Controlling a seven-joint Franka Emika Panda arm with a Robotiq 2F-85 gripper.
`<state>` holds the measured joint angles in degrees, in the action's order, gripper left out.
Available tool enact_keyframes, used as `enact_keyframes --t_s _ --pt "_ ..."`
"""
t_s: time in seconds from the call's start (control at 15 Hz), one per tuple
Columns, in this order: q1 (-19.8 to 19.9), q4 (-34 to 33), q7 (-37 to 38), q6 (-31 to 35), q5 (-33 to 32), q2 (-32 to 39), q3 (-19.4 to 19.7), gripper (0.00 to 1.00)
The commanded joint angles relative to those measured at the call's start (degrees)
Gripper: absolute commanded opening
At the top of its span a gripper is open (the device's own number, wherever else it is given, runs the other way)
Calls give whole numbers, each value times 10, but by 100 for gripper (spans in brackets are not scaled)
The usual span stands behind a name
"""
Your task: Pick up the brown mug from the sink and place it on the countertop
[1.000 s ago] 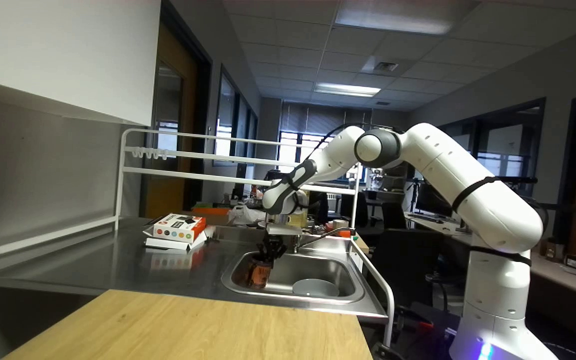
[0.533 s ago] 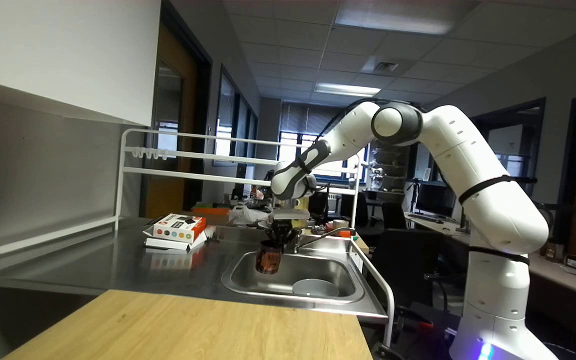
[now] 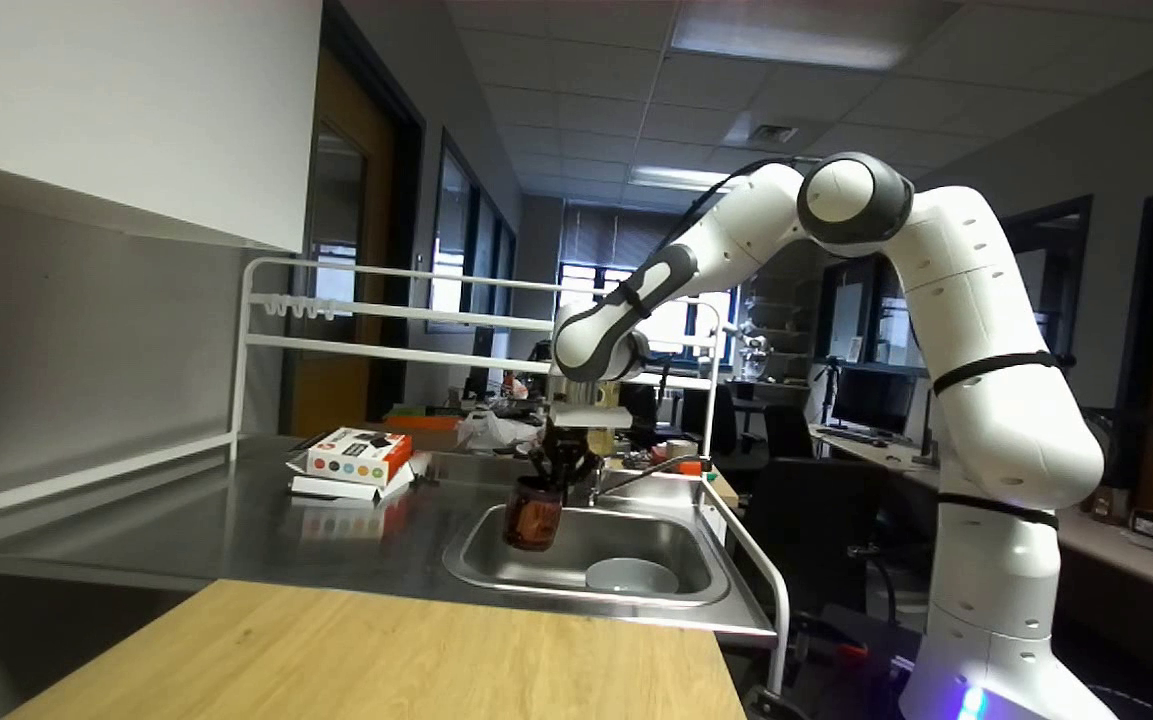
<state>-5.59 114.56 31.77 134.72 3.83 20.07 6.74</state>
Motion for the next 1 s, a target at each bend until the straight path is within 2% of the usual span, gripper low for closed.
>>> enact_keyframes --t_s 0.0,0.2,0.6,0.93 --pt "-22 28 -4 28 3 -30 -42 5" --pt "-45 16 -2 32 -6 -17 -65 5" --pt "-78 -9 6 40 -39 -3 -73 5" --pt "-119 -46 35 35 -119 27 -65 5"
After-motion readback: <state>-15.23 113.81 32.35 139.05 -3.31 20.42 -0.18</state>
